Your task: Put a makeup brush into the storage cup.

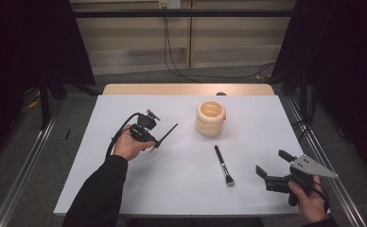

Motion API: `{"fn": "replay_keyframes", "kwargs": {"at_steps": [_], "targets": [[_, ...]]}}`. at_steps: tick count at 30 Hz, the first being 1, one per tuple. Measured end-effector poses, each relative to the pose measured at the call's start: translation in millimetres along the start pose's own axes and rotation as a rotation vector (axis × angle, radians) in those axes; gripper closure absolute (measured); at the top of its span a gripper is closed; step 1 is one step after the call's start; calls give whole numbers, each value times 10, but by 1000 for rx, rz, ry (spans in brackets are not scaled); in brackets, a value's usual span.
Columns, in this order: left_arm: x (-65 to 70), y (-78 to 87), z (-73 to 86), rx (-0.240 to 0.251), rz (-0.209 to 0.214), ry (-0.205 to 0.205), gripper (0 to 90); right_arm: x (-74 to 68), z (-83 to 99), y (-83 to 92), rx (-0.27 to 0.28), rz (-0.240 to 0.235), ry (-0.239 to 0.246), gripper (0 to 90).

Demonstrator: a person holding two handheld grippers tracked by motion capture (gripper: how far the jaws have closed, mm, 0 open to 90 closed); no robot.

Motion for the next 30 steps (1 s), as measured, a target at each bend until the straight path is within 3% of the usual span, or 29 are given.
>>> {"fn": "replay_keyframes", "kwargs": {"at_steps": [7,11,12,13,16,20,22,24,30], "targets": [[-18,104,58,86,-5,-5,837,-2,0,-1,-1,-1,-2,0],[-10,183,67,158,-3,-19,837,-4,0,-1,-2,-2,-2,0],[12,192,63,190,-2,3,837,-4,0,-2,-2,-3,-2,0],[-1,219,68,185,-1,-25,837,-5,0,-1,-2,-3,-5,0],[17,263,67,221,-1,-37,837,-1,0,2,-1,-2,-4,0],[32,331,70,302,-1,-19,836,-1,0,2,0,-2,-4,0],[31,343,77,337,37,-4,836,-2,1,2,-1,-3,-5,0],[11,362,94,356,20,-2,837,-2,1,1,-2,-2,-6,0],[-9,433,146,461,34,12,836,0,3,1,-3,-1,-7,0]]}}
Point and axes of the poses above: each handheld gripper's, and its own axes: y roughly backward along the jaws, z roughly out of its underside, x roughly to its right, the point moved 3 cm from there along -y, roughly forward along the jaws, and after that the axes turned 1 degree about -x, right-handed, at the moved point
